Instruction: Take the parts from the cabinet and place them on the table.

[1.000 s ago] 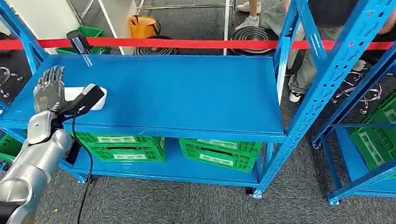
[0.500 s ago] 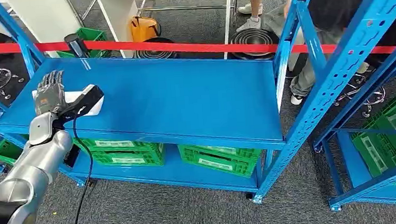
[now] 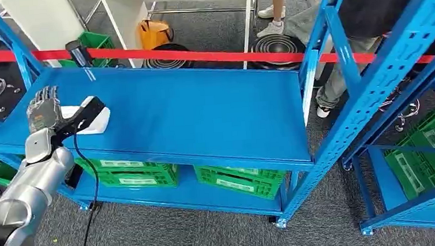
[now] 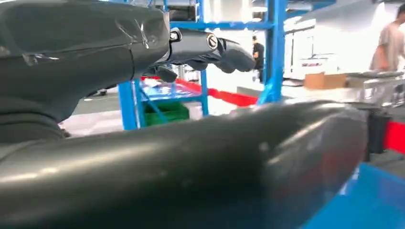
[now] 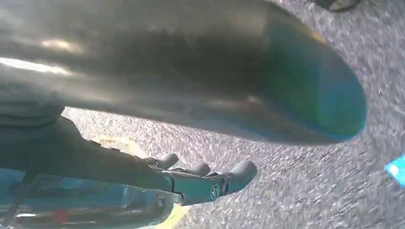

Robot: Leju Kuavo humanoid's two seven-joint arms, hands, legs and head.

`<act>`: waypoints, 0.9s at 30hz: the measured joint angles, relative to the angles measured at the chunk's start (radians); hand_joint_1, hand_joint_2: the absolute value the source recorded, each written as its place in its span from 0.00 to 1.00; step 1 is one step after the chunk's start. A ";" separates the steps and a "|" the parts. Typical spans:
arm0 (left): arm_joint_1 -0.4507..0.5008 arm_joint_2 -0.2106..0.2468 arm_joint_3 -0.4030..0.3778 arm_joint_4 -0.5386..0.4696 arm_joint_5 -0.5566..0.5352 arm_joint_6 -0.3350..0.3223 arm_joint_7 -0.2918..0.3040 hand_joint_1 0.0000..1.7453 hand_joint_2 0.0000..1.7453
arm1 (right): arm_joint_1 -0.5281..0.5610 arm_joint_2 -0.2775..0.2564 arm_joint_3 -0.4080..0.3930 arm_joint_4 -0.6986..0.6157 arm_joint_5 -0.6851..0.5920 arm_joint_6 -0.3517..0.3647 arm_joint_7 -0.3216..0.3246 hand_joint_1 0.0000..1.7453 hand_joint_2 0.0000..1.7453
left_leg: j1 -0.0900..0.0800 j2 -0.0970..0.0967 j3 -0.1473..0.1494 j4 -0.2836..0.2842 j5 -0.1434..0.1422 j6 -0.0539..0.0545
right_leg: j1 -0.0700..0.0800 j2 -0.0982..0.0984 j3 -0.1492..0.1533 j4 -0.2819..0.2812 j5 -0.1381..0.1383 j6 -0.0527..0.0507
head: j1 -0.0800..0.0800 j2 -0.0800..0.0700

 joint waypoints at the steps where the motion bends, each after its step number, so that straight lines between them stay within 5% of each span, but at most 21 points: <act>1: 0.000 -0.001 0.000 0.000 -0.001 0.000 0.000 0.00 0.00 | 0.000 -0.001 0.001 0.000 -0.001 -0.001 0.000 0.00 0.00 | 0.005 0.002 0.012 -0.015 0.006 0.003 | -0.002 -0.005 -0.011 0.019 -0.009 0.000 | 0.002 0.000; 2: -0.001 -0.002 0.000 0.000 -0.003 0.000 -0.001 0.00 0.00 | -0.002 -0.003 0.001 0.000 -0.002 -0.001 0.000 0.00 0.00 | 0.006 0.003 0.015 -0.019 0.007 0.010 | -0.002 -0.006 -0.030 0.061 -0.029 -0.004 | 0.002 0.000; 5: 0.005 -0.008 0.000 0.000 -0.006 -0.002 -0.011 0.00 0.00 | 0.000 -0.003 0.002 0.003 -0.006 -0.001 0.001 0.00 0.00 | 0.004 0.000 0.015 -0.018 0.005 0.012 | -0.002 -0.006 -0.158 0.297 -0.108 -0.008 | 0.002 0.000; 6: 0.008 -0.010 0.000 0.001 -0.006 -0.009 -0.018 0.00 0.00 | 0.001 -0.003 0.002 0.003 -0.007 -0.001 0.001 0.00 0.00 | 0.004 -0.001 0.015 -0.018 0.005 0.011 | -0.004 -0.006 -0.175 0.321 -0.107 -0.001 | 0.002 0.000; 8: 0.011 -0.013 0.000 0.001 -0.013 -0.019 -0.023 0.00 0.00 | 0.002 -0.004 0.003 0.003 -0.008 -0.001 0.001 0.00 0.00 | 0.004 -0.003 0.017 -0.015 0.003 0.009 | -0.007 -0.007 -0.133 0.217 -0.054 0.021 | 0.002 0.000; 9: 0.011 -0.015 0.000 0.001 -0.013 -0.021 -0.023 0.00 1.00 | 0.002 -0.006 0.003 0.003 -0.008 -0.001 0.001 0.00 0.00 | 0.005 -0.004 0.017 -0.011 0.000 0.005 | -0.008 -0.008 -0.087 0.122 -0.017 0.030 | 0.002 0.000; 10: 0.011 -0.016 0.000 0.001 -0.013 -0.025 -0.027 0.00 1.00 | 0.001 -0.007 0.003 0.003 -0.009 -0.001 0.001 0.00 0.00 | 0.005 -0.004 0.016 -0.005 -0.004 0.000 | -0.008 -0.010 -0.040 0.034 0.010 0.032 | 0.003 0.000; 11: 0.011 -0.016 0.000 0.001 -0.013 -0.036 -0.033 0.00 1.00 | -0.001 -0.009 0.003 0.003 -0.009 -0.001 0.001 0.00 0.00 | -0.004 -0.006 0.012 0.005 -0.011 -0.009 | -0.004 -0.012 -0.021 0.006 0.015 0.018 | 0.001 0.000; 14: 0.010 -0.020 0.000 0.004 -0.013 -0.053 -0.037 0.00 1.00 | -0.001 -0.009 0.003 0.005 -0.010 0.000 0.001 0.00 0.00 | 0.001 -0.005 0.013 0.004 -0.011 -0.019 | 0.000 -0.010 -0.022 0.005 0.022 -0.004 | 0.001 0.000; 16: 0.010 -0.020 0.000 0.005 -0.011 -0.069 -0.040 0.00 1.00 | -0.002 -0.008 0.003 0.005 -0.011 0.001 0.001 0.00 0.00 | 0.006 -0.003 0.001 0.022 -0.022 -0.030 | -0.013 -0.009 -0.017 0.000 0.026 -0.013 | 0.001 0.000; 19: 0.009 -0.021 0.000 0.008 -0.003 -0.085 -0.044 0.00 1.00 | -0.002 -0.007 0.003 0.006 -0.014 0.001 0.000 0.00 0.00 | 0.012 -0.002 -0.087 0.223 -0.133 -0.049 | -0.013 -0.008 -0.013 0.000 0.024 -0.022 | -0.002 0.000; 21: 0.016 -0.023 0.000 0.011 -0.001 -0.091 -0.044 0.00 1.00 | -0.002 -0.005 0.003 0.008 -0.015 0.002 0.000 0.00 0.00 | 0.017 -0.001 -0.145 0.334 -0.162 -0.053 | -0.013 -0.008 -0.013 0.001 0.023 -0.022 | -0.001 0.000; 23: 0.017 -0.023 0.000 0.014 0.001 -0.092 -0.043 0.00 1.00 | -0.002 -0.003 0.003 0.009 -0.015 0.003 0.000 0.00 0.00 | 0.019 -0.001 -0.115 0.261 -0.104 -0.051 | -0.013 -0.006 -0.011 0.001 0.023 -0.022 | -0.002 0.000; 25: 0.013 -0.023 0.002 0.014 0.011 -0.091 -0.043 0.00 1.00 | -0.002 -0.002 0.003 0.010 -0.015 0.003 -0.001 0.00 0.00 | 0.019 -0.001 -0.019 0.071 -0.014 -0.042 | -0.013 -0.005 -0.006 0.000 0.021 -0.019 | -0.002 0.000; 27: 0.009 -0.023 0.008 0.014 0.015 -0.091 -0.041 0.00 1.00 | -0.003 0.000 0.003 0.010 -0.015 0.003 -0.002 0.00 0.00 | 0.010 -0.002 0.016 0.010 -0.021 -0.032 | -0.001 -0.004 -0.011 0.002 0.019 -0.013 | 0.000 0.000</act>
